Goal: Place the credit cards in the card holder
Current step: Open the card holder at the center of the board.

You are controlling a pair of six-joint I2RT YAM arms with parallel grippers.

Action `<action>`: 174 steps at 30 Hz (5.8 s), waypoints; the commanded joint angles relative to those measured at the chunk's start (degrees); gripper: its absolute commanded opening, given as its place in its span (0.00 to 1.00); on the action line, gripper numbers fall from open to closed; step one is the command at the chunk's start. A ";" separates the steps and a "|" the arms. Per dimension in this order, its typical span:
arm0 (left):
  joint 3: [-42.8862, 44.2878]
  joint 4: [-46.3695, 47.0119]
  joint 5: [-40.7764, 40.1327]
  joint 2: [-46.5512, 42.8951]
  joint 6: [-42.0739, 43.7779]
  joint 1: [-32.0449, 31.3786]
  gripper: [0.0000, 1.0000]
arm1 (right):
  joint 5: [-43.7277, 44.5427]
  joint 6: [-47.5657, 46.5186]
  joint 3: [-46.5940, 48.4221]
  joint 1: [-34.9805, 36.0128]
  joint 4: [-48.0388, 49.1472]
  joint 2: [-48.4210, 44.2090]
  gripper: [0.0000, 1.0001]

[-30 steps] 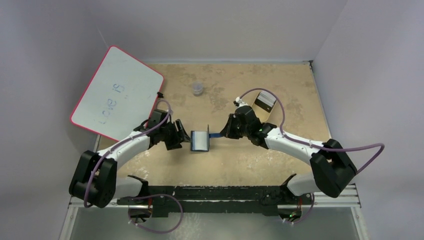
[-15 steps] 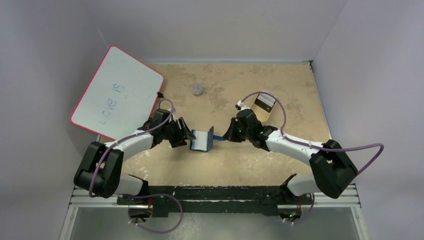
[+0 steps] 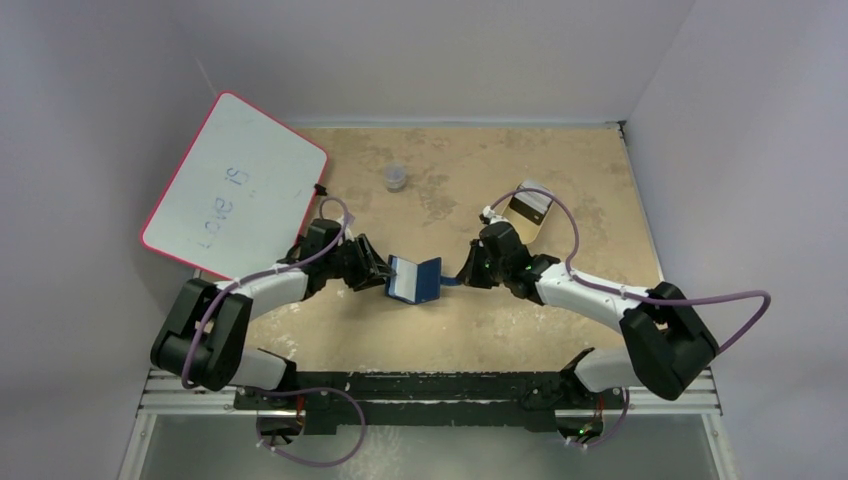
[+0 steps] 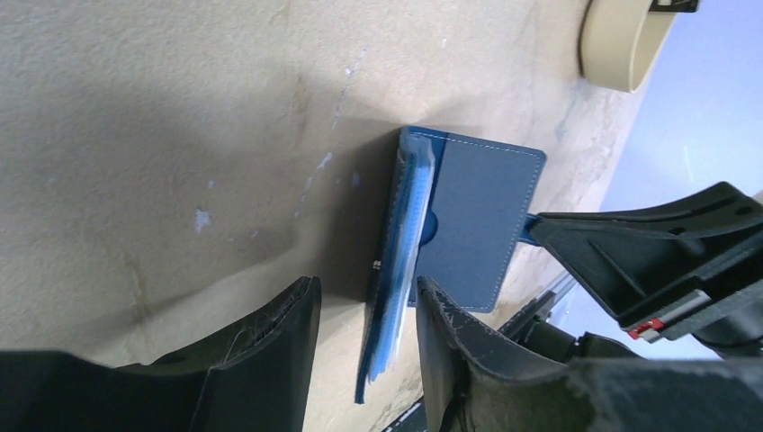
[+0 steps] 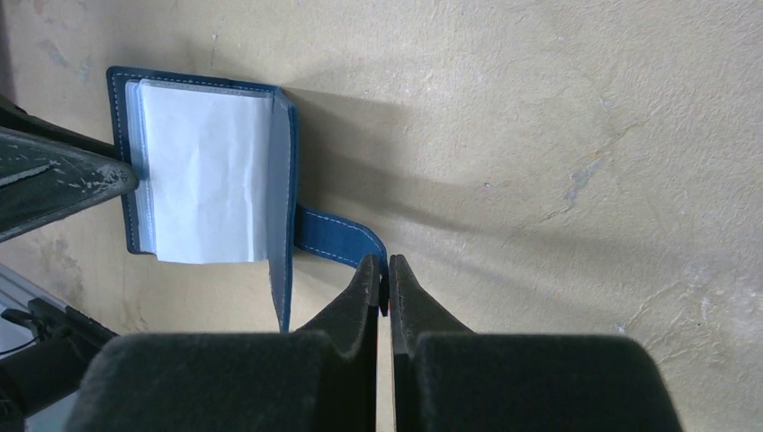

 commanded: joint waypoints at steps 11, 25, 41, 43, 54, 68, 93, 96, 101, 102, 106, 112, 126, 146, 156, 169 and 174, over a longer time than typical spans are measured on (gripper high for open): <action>0.89 10.26 2.71 3.48 -2.86 -3.28 0.21 | 0.17 -2.10 -0.03 -0.60 0.19 -0.64 0.00; 5.53 -3.03 -9.50 -5.71 -0.89 -10.12 0.00 | 0.69 -2.03 10.42 2.29 -8.62 -6.77 0.40; 2.95 -3.58 -13.98 -7.32 -3.79 -11.84 0.09 | -0.04 -0.67 13.30 13.30 0.82 4.09 0.54; 2.33 -2.74 -13.36 -7.40 -4.22 -11.83 0.13 | -0.92 -1.03 13.09 13.30 2.06 5.71 0.55; 0.55 -0.86 -12.74 -9.16 -4.49 -11.83 0.11 | 1.24 0.88 10.64 12.49 2.09 10.46 0.44; 0.02 0.86 -11.88 -8.47 -6.11 -11.89 0.00 | -3.41 0.17 8.69 9.77 7.55 16.82 0.35; -0.39 -5.67 -16.45 -14.86 -0.75 -11.80 0.24 | -1.17 0.09 7.86 8.71 6.22 18.74 0.35; -0.74 -5.17 -16.46 -14.39 -0.46 -11.81 0.22 | -1.13 -0.05 7.65 8.71 6.31 18.63 0.34; -1.35 -3.31 -16.15 -12.41 -0.46 -11.81 0.18 | -0.94 -0.33 7.46 8.70 6.28 17.59 0.34; -1.32 -2.79 -15.88 -11.97 -0.43 -11.81 0.17 | -0.93 -0.40 7.42 8.71 6.32 17.34 0.34; -1.14 -1.44 -14.77 -10.89 -0.58 -11.81 0.02 | -1.61 -1.05 8.24 8.70 5.53 16.10 0.38; -1.01 -0.05 -13.50 -10.88 -1.25 -11.81 0.00 | -1.85 -2.51 8.86 8.86 7.06 10.75 0.49; -2.07 1.37 -12.30 -11.17 -2.59 -11.83 0.00 | -5.67 -2.01 9.36 9.51 9.51 11.07 0.64; -3.01 3.34 -11.87 -10.09 -3.70 -11.80 0.00 | -5.42 -1.10 10.52 10.95 11.31 14.82 0.69; -2.98 2.50 -12.52 -10.07 -3.12 -11.81 0.00 | -5.03 -1.07 11.00 11.33 10.00 14.16 0.70; -2.56 1.62 -12.76 -9.84 -2.51 -11.80 0.00 | -3.75 -1.45 11.58 11.81 9.44 15.93 0.72; -2.47 1.11 -12.93 -10.30 -2.40 -11.75 0.00 | -1.17 -1.98 12.32 11.88 6.96 16.93 0.68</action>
